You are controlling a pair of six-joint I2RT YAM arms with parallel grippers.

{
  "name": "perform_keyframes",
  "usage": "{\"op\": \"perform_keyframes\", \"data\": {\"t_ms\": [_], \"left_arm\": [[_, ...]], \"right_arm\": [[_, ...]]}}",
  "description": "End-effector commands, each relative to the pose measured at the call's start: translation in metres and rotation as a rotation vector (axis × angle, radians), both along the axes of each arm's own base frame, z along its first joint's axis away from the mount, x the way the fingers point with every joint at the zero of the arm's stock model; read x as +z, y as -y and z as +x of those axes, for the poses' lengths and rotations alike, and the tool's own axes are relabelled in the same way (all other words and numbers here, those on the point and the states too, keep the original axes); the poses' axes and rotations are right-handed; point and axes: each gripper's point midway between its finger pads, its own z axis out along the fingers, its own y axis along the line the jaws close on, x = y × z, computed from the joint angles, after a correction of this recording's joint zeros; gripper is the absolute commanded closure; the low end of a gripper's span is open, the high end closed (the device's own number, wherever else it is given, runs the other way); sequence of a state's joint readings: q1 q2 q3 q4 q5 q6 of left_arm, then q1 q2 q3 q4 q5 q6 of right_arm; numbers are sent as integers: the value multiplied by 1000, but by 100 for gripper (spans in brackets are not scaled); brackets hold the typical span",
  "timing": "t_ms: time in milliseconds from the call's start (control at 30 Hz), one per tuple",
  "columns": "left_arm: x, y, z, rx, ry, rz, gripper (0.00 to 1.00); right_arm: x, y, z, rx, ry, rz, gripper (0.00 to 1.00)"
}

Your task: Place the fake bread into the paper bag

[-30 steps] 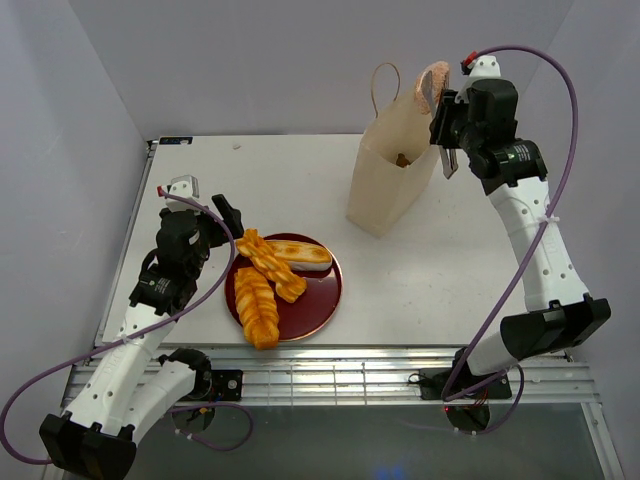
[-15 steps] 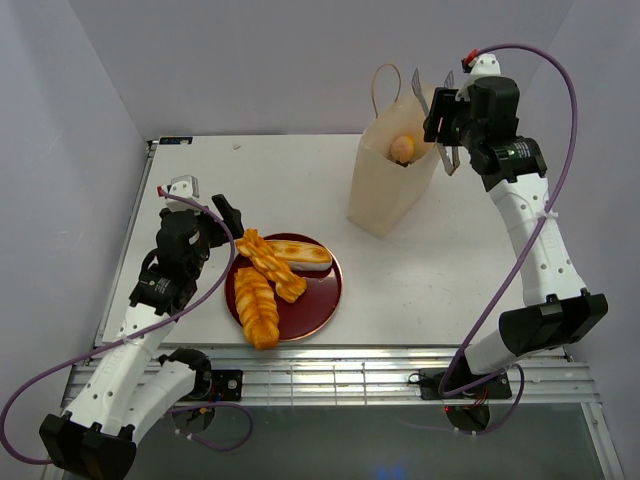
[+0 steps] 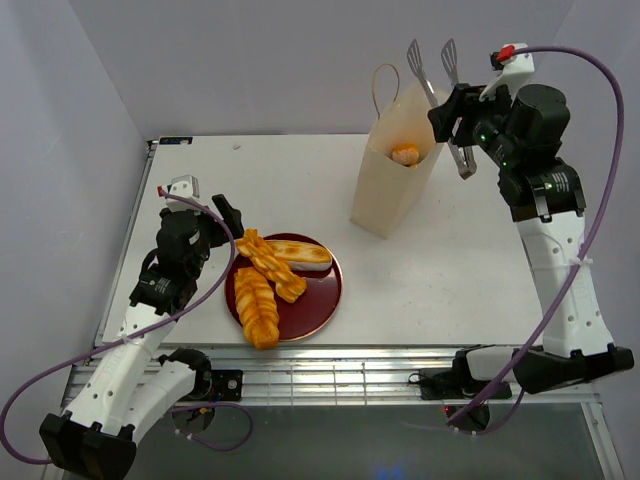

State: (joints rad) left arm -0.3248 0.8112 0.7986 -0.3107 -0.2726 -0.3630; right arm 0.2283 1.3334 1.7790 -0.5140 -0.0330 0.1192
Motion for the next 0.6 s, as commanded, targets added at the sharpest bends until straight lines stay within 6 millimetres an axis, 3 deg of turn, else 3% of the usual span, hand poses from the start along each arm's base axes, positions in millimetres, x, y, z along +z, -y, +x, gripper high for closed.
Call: {"op": "perform_keyframes", "data": {"t_ms": [0,233,567], "left_arm": [[2,2,0,-11,7,5,2],[1,0,1,-1,5,9,2],[0,-5,1,27,3,23,2]], "right_arm": [[45,-18,-30,155,173,25,36],[32,-35,-81,322,232,45,36],[-39,-75,-108,528,107,59,39]]}}
